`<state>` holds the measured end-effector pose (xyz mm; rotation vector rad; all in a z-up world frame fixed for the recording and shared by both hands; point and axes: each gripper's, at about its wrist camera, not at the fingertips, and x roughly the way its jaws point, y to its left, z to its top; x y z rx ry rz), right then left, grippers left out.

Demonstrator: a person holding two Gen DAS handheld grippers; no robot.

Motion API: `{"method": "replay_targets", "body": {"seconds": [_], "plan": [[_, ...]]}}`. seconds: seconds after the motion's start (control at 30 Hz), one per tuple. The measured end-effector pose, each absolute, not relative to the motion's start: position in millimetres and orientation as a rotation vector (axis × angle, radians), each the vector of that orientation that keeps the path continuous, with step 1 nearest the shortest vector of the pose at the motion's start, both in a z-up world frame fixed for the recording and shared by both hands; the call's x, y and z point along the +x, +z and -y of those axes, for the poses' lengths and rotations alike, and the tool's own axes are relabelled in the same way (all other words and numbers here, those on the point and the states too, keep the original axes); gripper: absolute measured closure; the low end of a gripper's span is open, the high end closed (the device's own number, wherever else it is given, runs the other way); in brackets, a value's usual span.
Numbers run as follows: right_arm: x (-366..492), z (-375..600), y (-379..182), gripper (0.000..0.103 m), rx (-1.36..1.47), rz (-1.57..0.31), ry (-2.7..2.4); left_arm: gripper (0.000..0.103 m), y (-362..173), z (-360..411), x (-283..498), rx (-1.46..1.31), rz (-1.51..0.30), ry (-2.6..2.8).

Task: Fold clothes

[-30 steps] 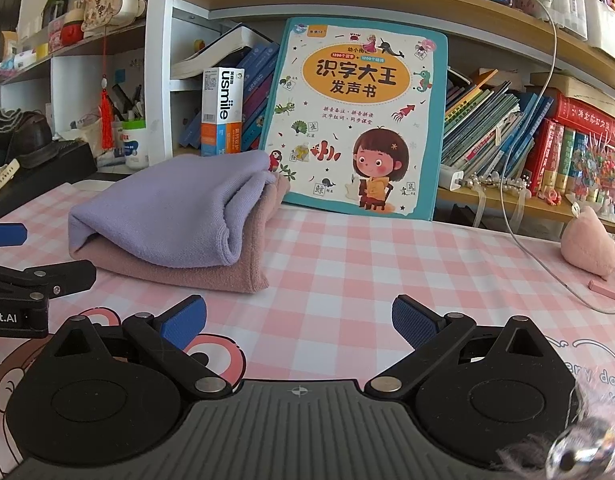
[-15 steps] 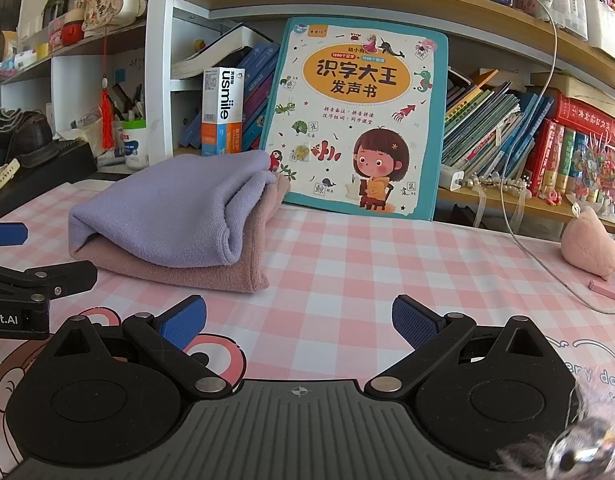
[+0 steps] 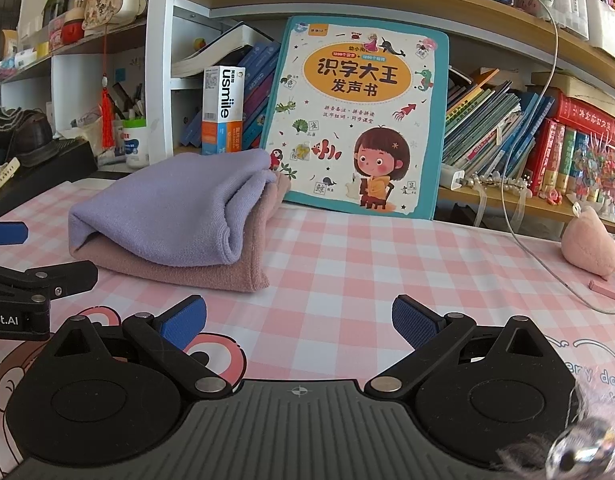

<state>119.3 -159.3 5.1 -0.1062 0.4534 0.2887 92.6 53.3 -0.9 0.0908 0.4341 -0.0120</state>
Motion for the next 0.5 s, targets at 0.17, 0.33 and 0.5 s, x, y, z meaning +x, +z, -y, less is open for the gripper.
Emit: {"method": "replay_targets", "body": {"seconds": [0.17, 0.33, 0.5], "plan": [[119.3, 159.1, 5.2, 0.003, -0.106, -0.454, 0.289, 0.000, -0.9, -53.1, 92.4, 0.092, -0.434, -0.012], [119.7, 158.9, 5.4, 0.003, -0.107, -0.454, 0.288, 0.000, -0.8, -53.0, 92.7, 0.094, -0.436, -0.012], [120.1, 158.6, 4.8, 0.003, -0.109, -0.458, 0.289, 0.000, -0.6, -53.4, 93.8, 0.090, -0.441, -0.017]]}}
